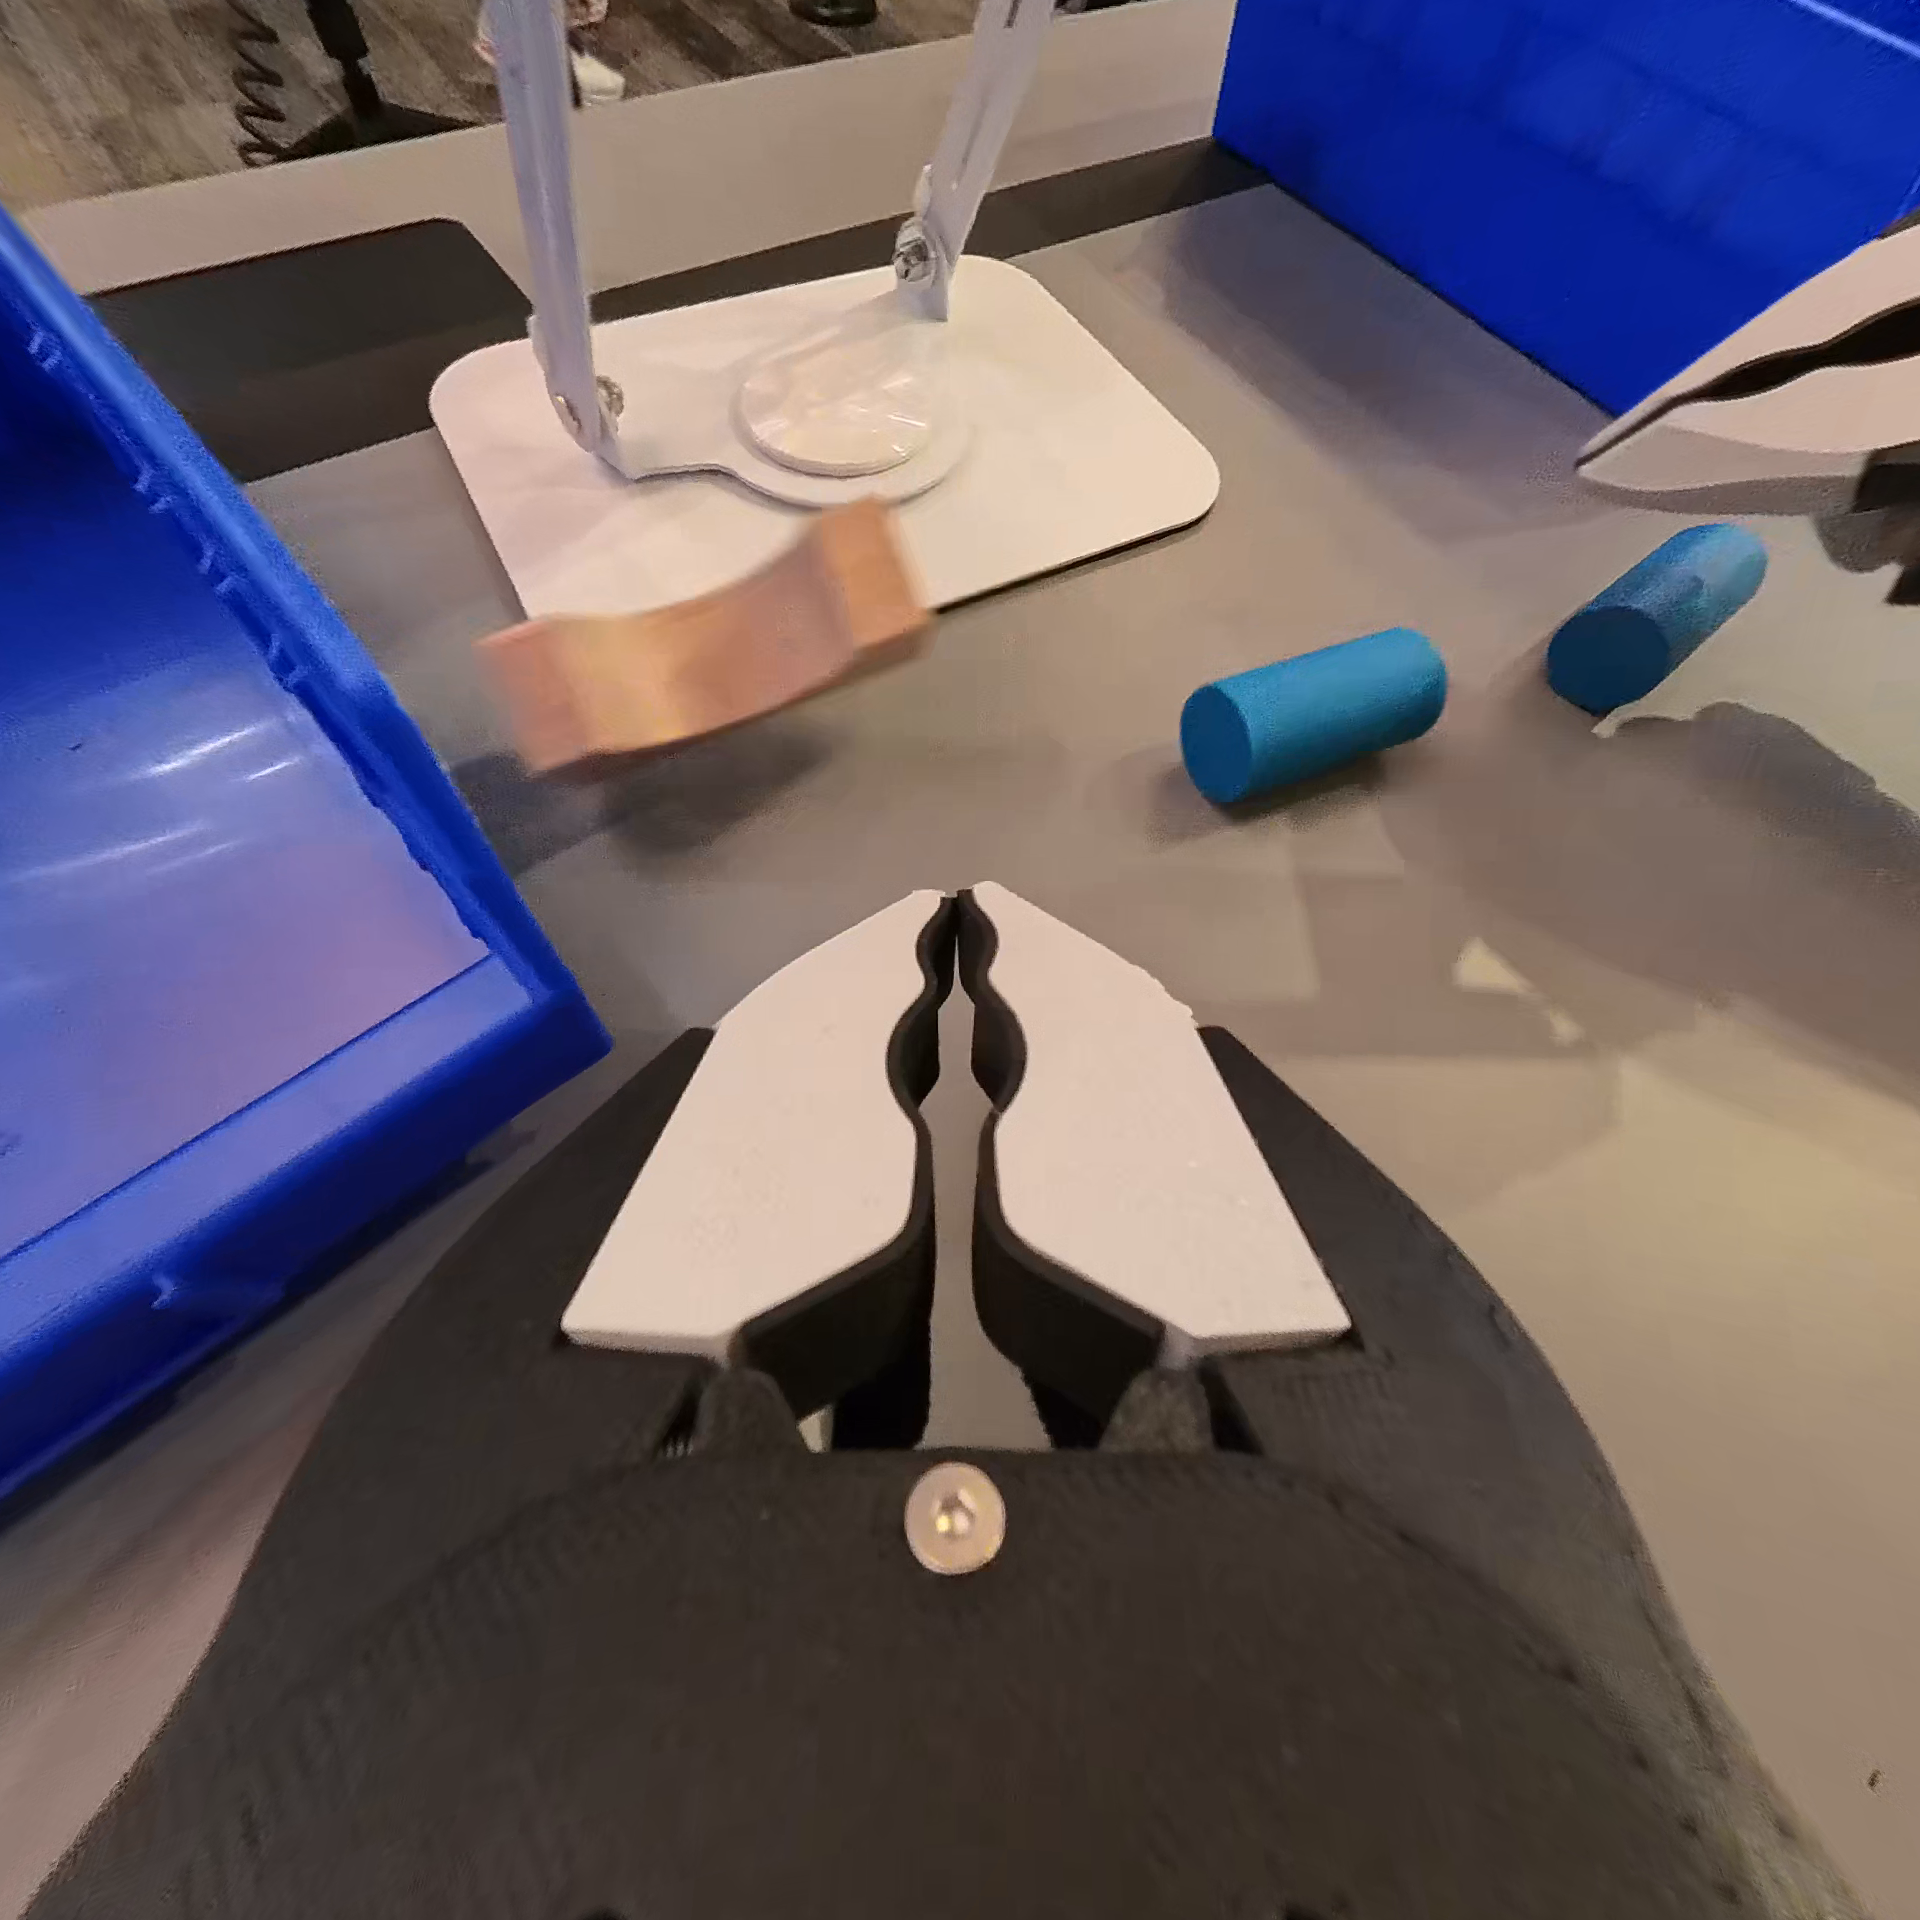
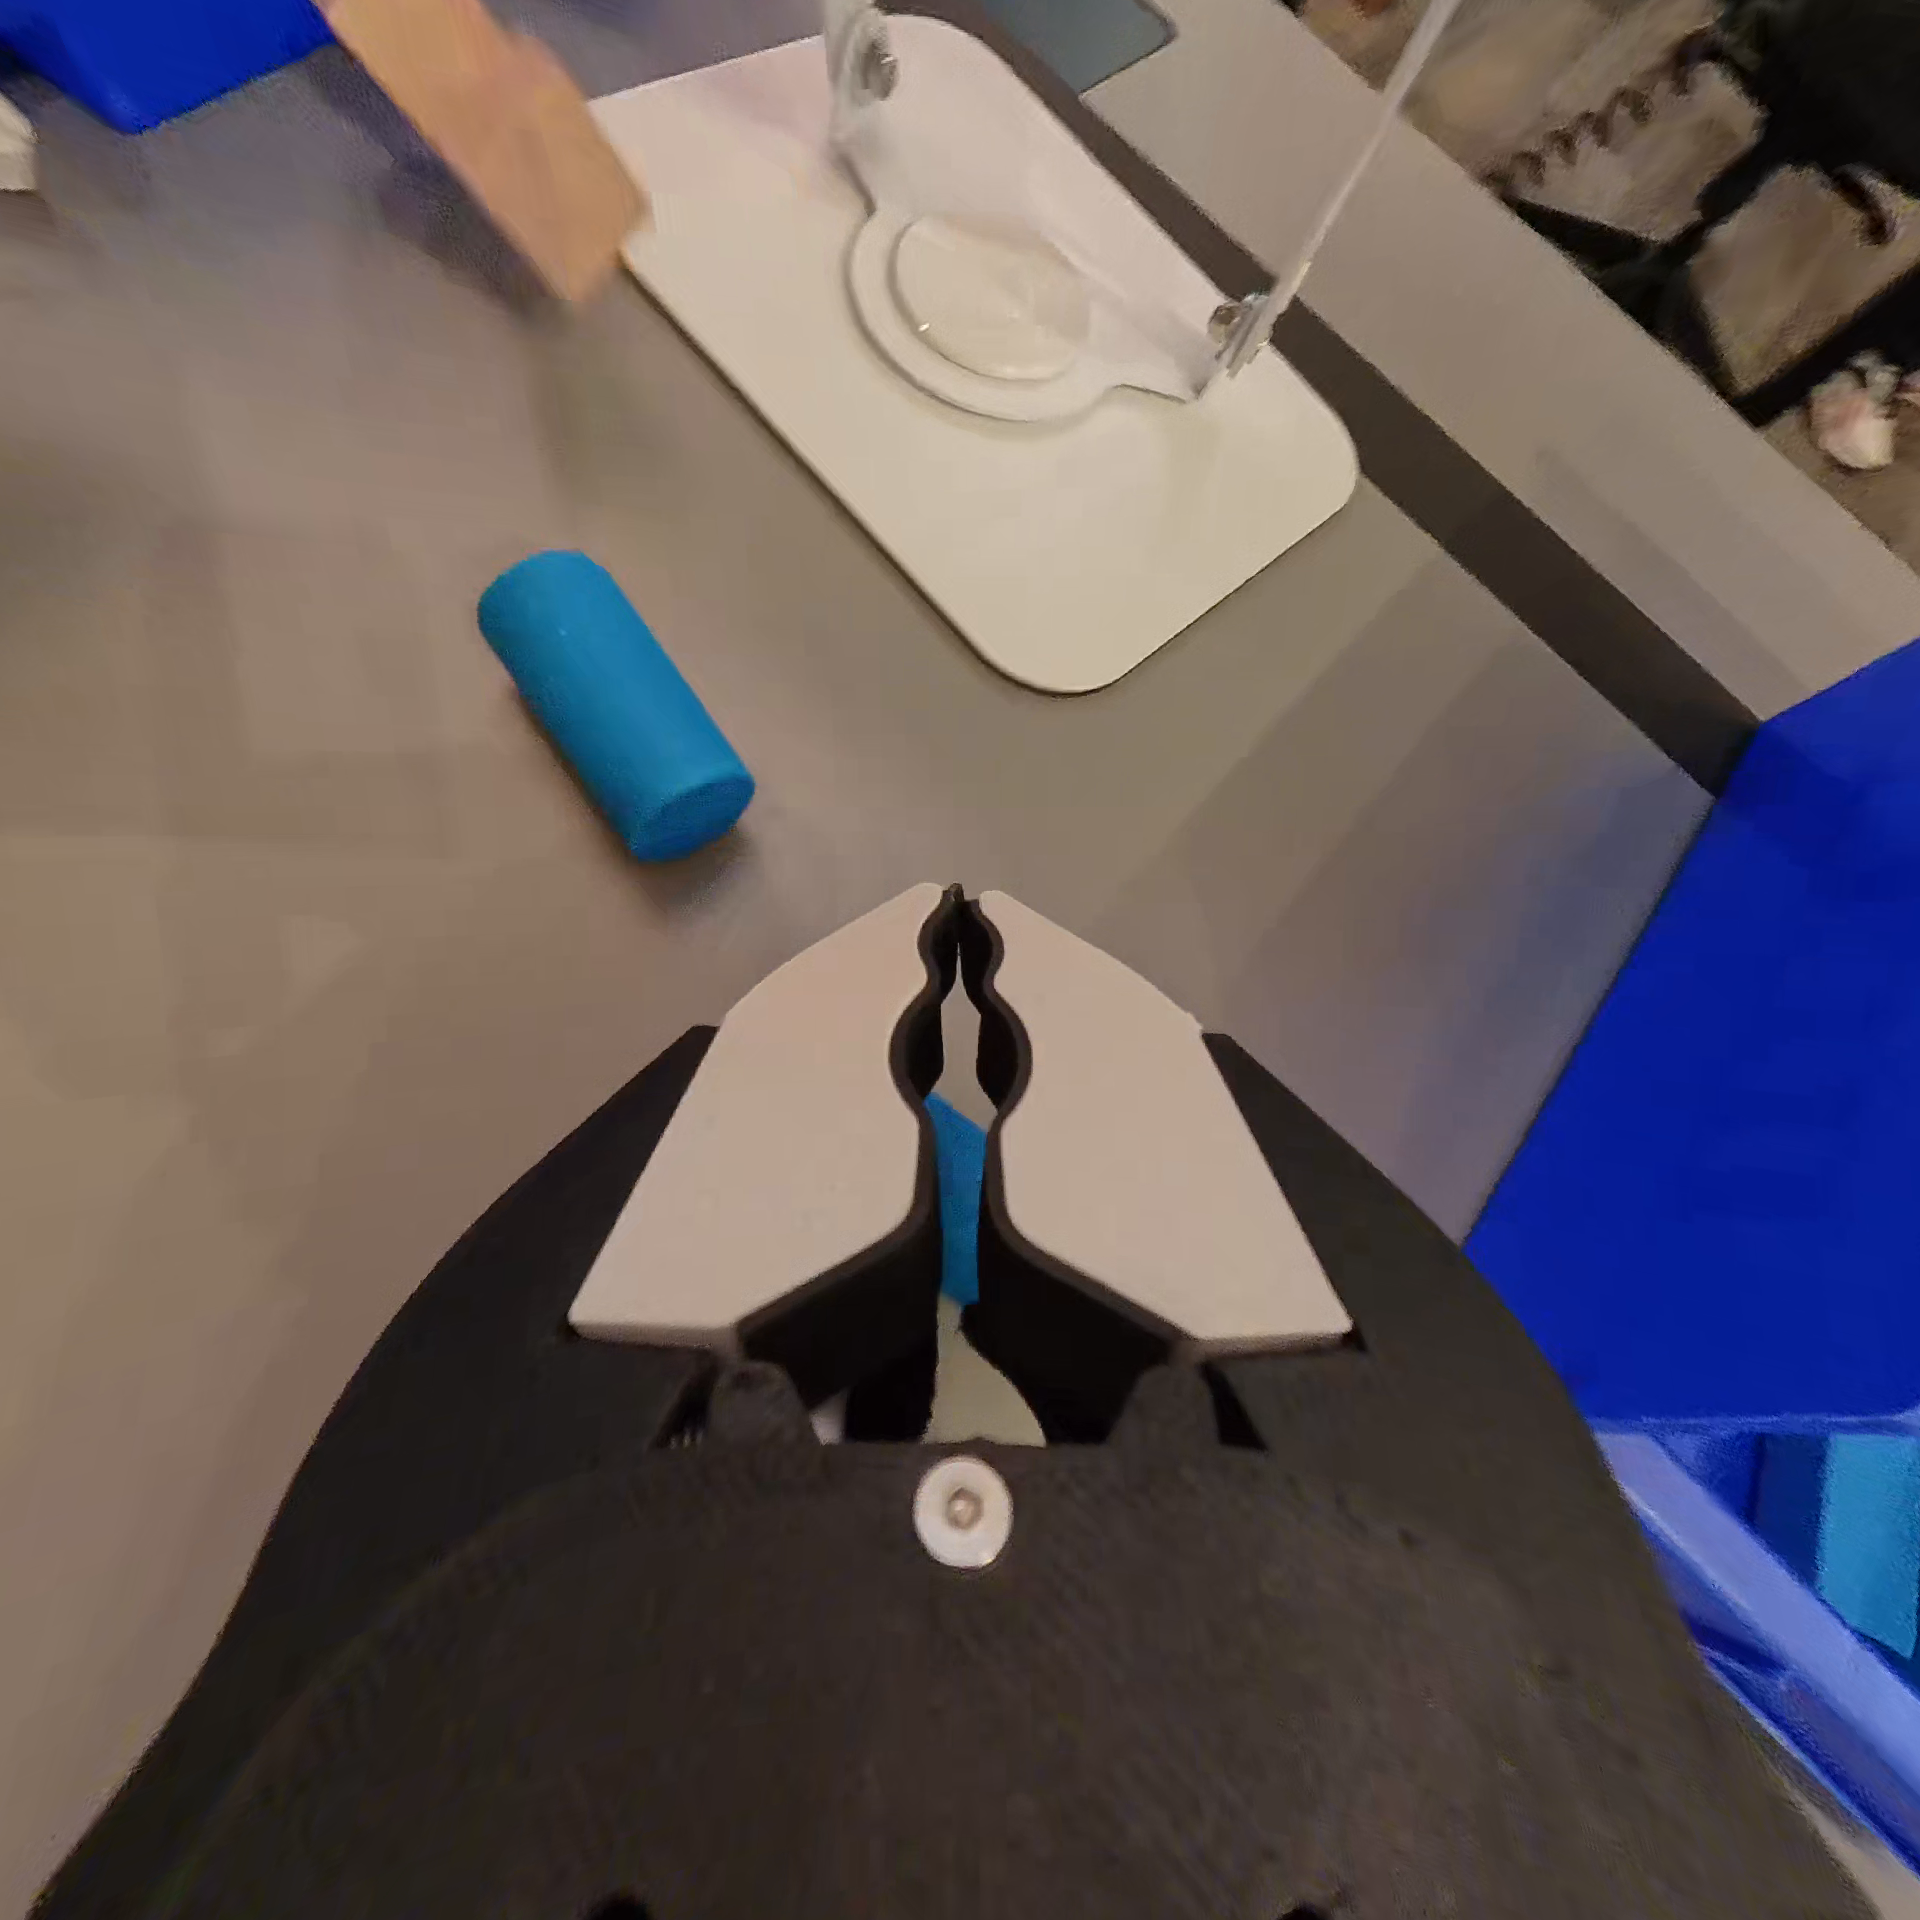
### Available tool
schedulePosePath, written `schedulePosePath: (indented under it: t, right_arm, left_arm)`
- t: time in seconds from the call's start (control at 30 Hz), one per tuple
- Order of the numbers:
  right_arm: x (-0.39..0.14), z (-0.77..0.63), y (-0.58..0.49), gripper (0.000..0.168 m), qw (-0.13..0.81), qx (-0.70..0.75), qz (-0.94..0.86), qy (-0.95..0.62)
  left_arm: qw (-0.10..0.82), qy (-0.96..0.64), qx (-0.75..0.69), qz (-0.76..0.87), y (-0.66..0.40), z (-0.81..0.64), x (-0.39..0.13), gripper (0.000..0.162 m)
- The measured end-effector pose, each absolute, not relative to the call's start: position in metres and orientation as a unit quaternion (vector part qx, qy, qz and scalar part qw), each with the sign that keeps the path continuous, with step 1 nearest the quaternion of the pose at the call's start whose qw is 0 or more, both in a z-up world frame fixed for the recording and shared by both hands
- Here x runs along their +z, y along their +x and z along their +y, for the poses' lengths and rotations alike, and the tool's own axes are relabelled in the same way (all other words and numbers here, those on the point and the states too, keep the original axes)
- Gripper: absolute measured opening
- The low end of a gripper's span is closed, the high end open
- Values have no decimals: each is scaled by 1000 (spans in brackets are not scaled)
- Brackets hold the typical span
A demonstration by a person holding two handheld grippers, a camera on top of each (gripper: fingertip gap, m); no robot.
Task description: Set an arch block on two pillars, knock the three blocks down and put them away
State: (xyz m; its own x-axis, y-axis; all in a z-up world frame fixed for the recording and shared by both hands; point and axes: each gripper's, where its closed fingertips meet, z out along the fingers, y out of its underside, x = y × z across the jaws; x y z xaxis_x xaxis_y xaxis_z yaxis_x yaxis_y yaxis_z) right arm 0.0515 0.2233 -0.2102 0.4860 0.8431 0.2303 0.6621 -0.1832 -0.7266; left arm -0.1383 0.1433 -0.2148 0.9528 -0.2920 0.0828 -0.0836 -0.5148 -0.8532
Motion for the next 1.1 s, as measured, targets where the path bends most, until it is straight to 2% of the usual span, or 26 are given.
schedulePosePath:
  t: [0.03, 0.1, 0.2, 0.27, 0.37, 0.43, 0.47, 0.53, 0.67, 0.77, 0.83, 0.9, 1.1]
  right_arm:
    - [-210, 221, 58, 5, 392, 116, -503, -761]
    - [-204, 215, 68, 30, 379, 125, -533, -746]
    - [-207, 199, 84, 47, 324, 118, -611, -712]
    - [-216, 187, 92, 50, 274, 108, -665, -687]
    - [-240, 172, 96, 50, 192, 108, -707, -672]
    - [-259, 173, 100, 39, 155, 74, -721, -671]
    - [-257, 172, 94, 34, 160, 89, -718, -672]
    - [-253, 171, 86, 34, 168, 112, -703, -682]
    - [-199, 187, 86, 34, 247, 175, -638, -708]
    - [-133, 256, 123, 34, 362, 155, -514, -762]
    - [-115, 308, 162, 34, 385, 125, -445, -799]
    - [-127, 359, 196, 35, 363, 91, -393, -840]
    - [-214, 448, 240, 34, 237, 22, -335, -912]
  left_arm:
    - [479, -864, -108, 113, -136, 143, -215, 0]
    - [475, -865, -104, 122, -132, 143, -217, 0]
    - [467, -868, -106, 128, -127, 144, -222, 0]
    - [464, -869, -112, 129, -125, 144, -224, 0]
    - [464, -869, -112, 130, -124, 144, -225, 0]
    - [463, -869, -116, 132, -123, 144, -225, 0]
    - [463, -869, -116, 132, -123, 144, -225, 0]
    - [468, -866, -118, 131, -122, 143, -223, 0]
    - [478, -861, -117, 127, -124, 142, -218, 0]
    - [474, -864, -117, 125, -125, 143, -220, 0]
    - [468, -866, -118, 128, -123, 144, -223, 0]
    - [465, -867, -116, 133, -121, 145, -225, 0]
    - [462, -869, -111, 136, -121, 146, -226, 0]
